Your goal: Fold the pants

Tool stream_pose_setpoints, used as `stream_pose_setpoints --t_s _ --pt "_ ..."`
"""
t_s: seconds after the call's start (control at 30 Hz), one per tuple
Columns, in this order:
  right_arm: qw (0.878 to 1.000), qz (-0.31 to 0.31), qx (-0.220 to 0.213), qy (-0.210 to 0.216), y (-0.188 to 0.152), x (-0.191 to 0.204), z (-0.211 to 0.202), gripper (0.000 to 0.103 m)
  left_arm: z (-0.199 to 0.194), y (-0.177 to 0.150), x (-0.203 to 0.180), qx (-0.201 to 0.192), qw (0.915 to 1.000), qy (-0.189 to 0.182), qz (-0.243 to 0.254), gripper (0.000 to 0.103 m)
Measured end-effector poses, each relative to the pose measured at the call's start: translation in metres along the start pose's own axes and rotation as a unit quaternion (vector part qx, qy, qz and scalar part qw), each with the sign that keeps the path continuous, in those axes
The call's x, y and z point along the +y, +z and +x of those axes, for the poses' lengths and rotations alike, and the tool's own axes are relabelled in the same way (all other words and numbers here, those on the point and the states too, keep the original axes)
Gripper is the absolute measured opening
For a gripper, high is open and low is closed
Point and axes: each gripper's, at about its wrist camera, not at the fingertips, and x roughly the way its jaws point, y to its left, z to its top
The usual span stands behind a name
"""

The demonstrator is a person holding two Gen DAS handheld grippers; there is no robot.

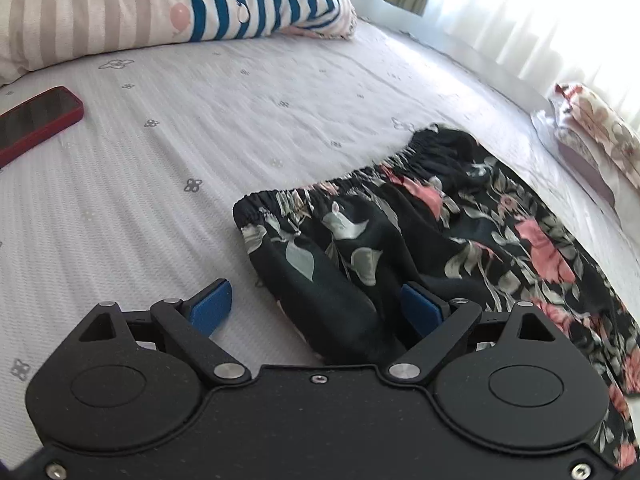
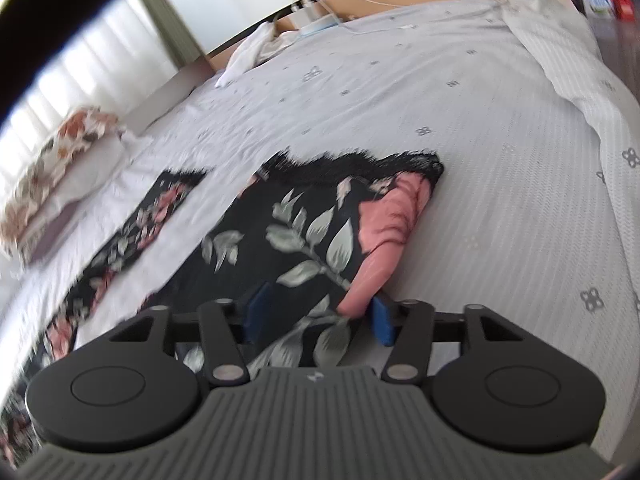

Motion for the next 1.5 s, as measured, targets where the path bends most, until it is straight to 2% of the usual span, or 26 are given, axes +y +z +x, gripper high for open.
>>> stream_pose_setpoints --t_s 0.13,0.2,0.23,0.27,0.3,0.33,0.37,0.43,0.47,0.6,0.73,1.0,1.5 --pt "1.000 0.013 0.000 -0.003 0.011 -0.006 0.011 0.044 0.004 -0.006 -0.011 -0.024 0.9981 0.050 0.027 0.069" --pt "1.000 0.013 0.002 -0.001 0.013 -0.006 0.016 0.039 0.005 -0.008 -0.014 -0.033 0.9967 0.066 0.033 0.057" --pt "1.000 0.011 0.004 0.001 0.014 -0.005 0.018 0.031 0.005 -0.009 -0.014 -0.038 0.9964 0.069 0.031 0.052" --pt "1.000 0.008 0.005 0.002 0.015 -0.004 0.020 0.024 0.004 -0.008 -0.013 -0.041 0.9963 0.071 0.025 0.040" --pt "1.000 0.006 0.008 0.001 0.015 -0.003 0.022 0.021 0.004 -0.007 -0.012 -0.043 0.9962 0.073 0.018 0.019" --pt "1.000 0.005 0.011 -0.001 0.016 -0.002 0.024 0.012 0.003 -0.005 -0.010 -0.044 0.9960 0.078 0.009 0.010" --pt "1.000 0.003 0.014 -0.006 0.016 -0.001 0.025 0.009 0.002 -0.003 -0.007 -0.041 0.9962 0.076 0.000 0.003" --pt "1.000 -0.011 0.007 -0.022 0.017 0.001 0.020 0.007 -0.004 0.000 0.000 -0.042 0.9968 0.066 -0.015 0.002" --pt "1.000 -0.011 0.007 -0.022 0.017 0.001 0.020 0.007 -0.008 0.001 0.002 -0.048 0.9965 0.067 -0.014 0.002" --pt "0.997 -0.042 -0.023 -0.067 0.022 0.001 0.005 0.003 -0.028 0.005 0.009 -0.074 0.9945 0.073 0.004 0.002" --pt "0.996 -0.050 -0.021 -0.066 0.027 -0.007 -0.008 0.003 -0.041 0.009 0.018 -0.063 0.9958 0.066 0.010 0.002" --pt "0.996 -0.053 -0.020 -0.067 0.026 -0.027 -0.036 0.003 -0.082 0.008 0.042 -0.075 0.9956 0.052 0.022 0.002" --pt "0.995 -0.066 -0.004 -0.075 0.011 -0.066 -0.075 0.003 -0.132 -0.006 0.096 -0.078 0.9939 0.063 0.047 0.003"
